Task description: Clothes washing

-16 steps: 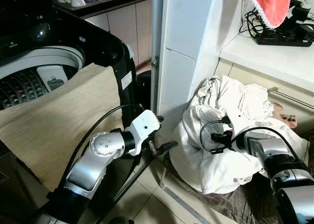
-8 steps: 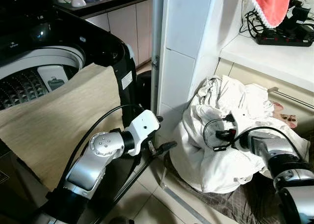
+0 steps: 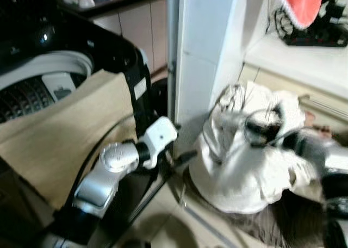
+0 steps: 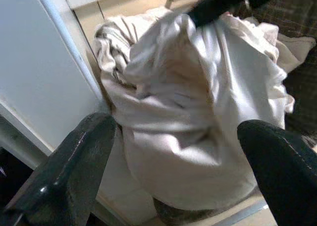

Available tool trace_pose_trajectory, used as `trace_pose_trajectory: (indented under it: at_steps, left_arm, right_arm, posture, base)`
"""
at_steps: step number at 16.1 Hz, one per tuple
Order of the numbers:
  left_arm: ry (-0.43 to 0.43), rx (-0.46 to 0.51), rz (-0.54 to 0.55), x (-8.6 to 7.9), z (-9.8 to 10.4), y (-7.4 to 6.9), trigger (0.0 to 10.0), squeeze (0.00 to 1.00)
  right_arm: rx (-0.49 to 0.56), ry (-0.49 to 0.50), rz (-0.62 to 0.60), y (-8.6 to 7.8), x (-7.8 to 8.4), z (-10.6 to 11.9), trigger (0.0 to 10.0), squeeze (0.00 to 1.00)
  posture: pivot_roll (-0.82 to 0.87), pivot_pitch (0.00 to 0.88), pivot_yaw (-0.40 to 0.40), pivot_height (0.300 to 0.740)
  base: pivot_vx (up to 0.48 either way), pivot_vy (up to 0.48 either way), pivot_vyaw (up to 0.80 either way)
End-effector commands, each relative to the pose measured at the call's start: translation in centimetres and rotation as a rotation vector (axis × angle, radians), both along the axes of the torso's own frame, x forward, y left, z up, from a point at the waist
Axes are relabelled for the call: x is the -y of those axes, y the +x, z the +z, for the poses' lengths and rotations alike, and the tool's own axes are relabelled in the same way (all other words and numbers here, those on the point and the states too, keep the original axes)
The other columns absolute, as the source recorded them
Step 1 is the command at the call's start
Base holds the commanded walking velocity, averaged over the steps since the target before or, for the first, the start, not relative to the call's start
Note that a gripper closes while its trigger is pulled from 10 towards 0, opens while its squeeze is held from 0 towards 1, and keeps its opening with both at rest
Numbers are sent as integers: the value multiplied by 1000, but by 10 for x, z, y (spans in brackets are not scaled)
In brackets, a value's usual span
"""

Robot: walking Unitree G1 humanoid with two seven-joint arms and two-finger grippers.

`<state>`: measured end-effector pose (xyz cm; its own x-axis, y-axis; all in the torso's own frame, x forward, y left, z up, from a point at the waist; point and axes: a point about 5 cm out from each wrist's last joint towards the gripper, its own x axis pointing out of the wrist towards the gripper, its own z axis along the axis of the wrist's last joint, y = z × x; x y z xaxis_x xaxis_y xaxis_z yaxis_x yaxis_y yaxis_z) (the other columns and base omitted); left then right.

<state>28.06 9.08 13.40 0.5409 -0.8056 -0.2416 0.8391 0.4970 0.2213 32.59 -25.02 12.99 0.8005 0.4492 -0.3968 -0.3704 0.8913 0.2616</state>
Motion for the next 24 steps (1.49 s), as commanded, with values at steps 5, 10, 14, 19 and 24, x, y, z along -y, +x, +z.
trace_pose_trajectory:
  at_steps: [5,10,14,19,24]
  left_arm:
    - [-357,130,-4,31,64,22,10000,1000]
    - [-467,140,-81,64,86,30,10000,1000]
    - [-425,89,-87,63,72,28,0,0]
    - [-438,77,-75,55,71,29,0,0]
    - [-439,86,-50,52,72,33,0,0]
  right_arm:
    - [339,276,275,-20,-21,100,0,0]
    - [474,428,488,-39,-50,142,0,0]
    - [473,437,509,-44,-57,148,0,0]
    - [461,439,502,-46,-58,147,0,0]
    - [453,435,497,-47,-58,145,0,0]
  posture:
    - [-60,0,28,740]
    - [-73,0,28,740]
    - [-71,0,26,740]
    - [-67,0,25,740]
    - [-68,0,27,740]
  base:
    - [0,0,0]
    - [0,0,0]
    - [0,0,0]
    - [0,0,0]
    - [0,0,0]
